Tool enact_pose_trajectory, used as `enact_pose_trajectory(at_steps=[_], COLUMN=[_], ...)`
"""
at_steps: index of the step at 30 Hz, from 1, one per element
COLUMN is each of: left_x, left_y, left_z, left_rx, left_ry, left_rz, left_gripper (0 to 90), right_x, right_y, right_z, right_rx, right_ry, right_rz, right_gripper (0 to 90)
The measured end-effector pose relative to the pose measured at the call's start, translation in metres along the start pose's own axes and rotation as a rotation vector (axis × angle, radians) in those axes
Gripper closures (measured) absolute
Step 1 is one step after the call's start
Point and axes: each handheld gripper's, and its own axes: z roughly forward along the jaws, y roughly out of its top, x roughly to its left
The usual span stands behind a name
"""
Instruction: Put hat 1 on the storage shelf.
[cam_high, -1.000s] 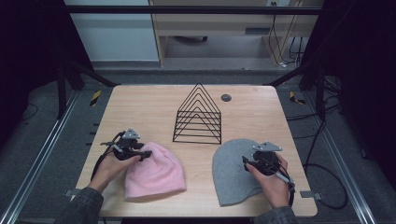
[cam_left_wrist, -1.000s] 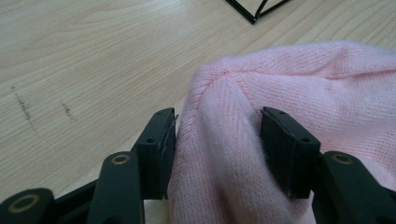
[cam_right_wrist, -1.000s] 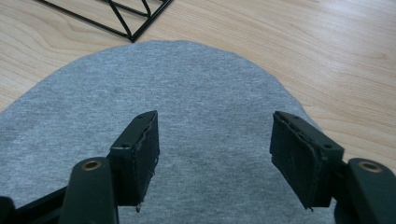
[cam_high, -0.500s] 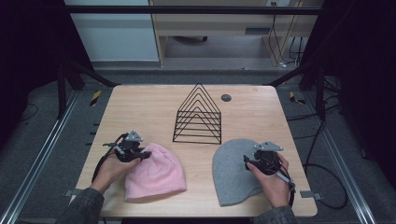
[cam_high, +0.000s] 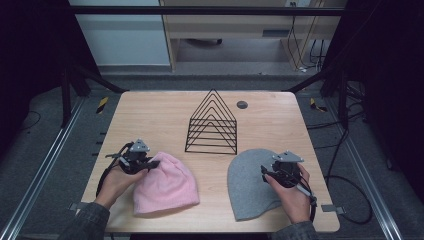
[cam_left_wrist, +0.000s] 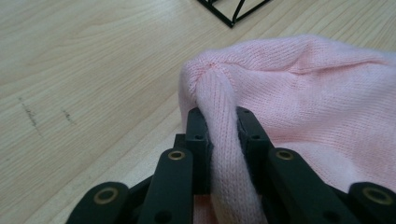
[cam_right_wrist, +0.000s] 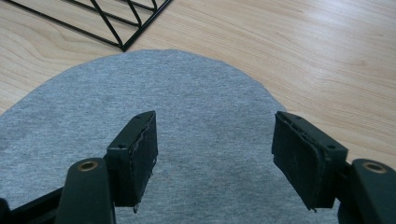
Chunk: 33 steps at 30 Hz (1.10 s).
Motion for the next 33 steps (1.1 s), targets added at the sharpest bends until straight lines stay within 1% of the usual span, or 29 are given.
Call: enact_pose_trajectory(at_steps=[3,5,7,10,12,15,22,23,25,26,27,28,31,33], left_x=[0.0,0.002,0.002,0.0,0.0,0.002,0.0,-0.001,-0.002,-0.003,-0.004,-0.005,-0.007,-0.007], left_y=[0.001,0.002,0.003,0.005,0.006,0.007,0.006,0.007,0.011,0.013,0.015,0.017,0.024,0.028], left_z=[-0.007,-0.009,-0.011,-0.014,-0.016,-0.017,-0.025,-0.027,-0.03,-0.032,-0.034,-0.036,-0.042,-0.045], left_rx=[-0.024,-0.037,-0.045,-0.058,-0.069,-0.081,-0.104,-0.106,-0.111,-0.117,-0.122,-0.129,-0.134,-0.143], left_ry=[0.01,0.009,0.009,0.006,0.003,0.008,0.009,0.01,0.006,0.004,0.005,0.003,0.006,0.002], left_rz=[0.005,-0.004,0.001,0.001,-0.003,-0.009,-0.007,0.005,0.012,0.015,0.021,0.024,0.038,0.039], left_gripper=[77.9,78.0,78.1,78.2,78.3,78.4,78.4,78.4,78.4,78.5,78.5,78.5,78.6,78.6], right_x=[0.0,0.0,0.0,-0.005,-0.008,-0.011,-0.009,-0.009,-0.009,-0.009,-0.007,-0.007,-0.005,-0.002], right_y=[0.0,0.0,0.0,0.0,0.0,-0.001,0.0,0.0,0.0,0.0,0.0,0.0,0.0,0.001], right_z=[0.0,-0.001,-0.002,-0.005,-0.006,-0.006,-0.008,-0.008,-0.009,-0.009,-0.009,-0.009,-0.009,-0.008], right_rx=[-0.002,0.0,-0.001,-0.018,-0.025,-0.029,-0.035,-0.037,-0.04,-0.044,-0.039,-0.038,-0.04,-0.035], right_ry=[-0.003,-0.005,-0.008,-0.02,-0.022,-0.018,-0.015,-0.017,-0.012,-0.01,-0.006,-0.005,0.007,0.016], right_rz=[0.0,0.001,0.005,0.022,0.043,0.042,0.038,0.033,0.046,0.041,0.047,0.035,0.03,0.022], right_gripper=[31.7,32.0,32.4,35.8,37.3,38.8,40.9,41.2,41.8,42.1,42.0,41.8,40.7,38.1])
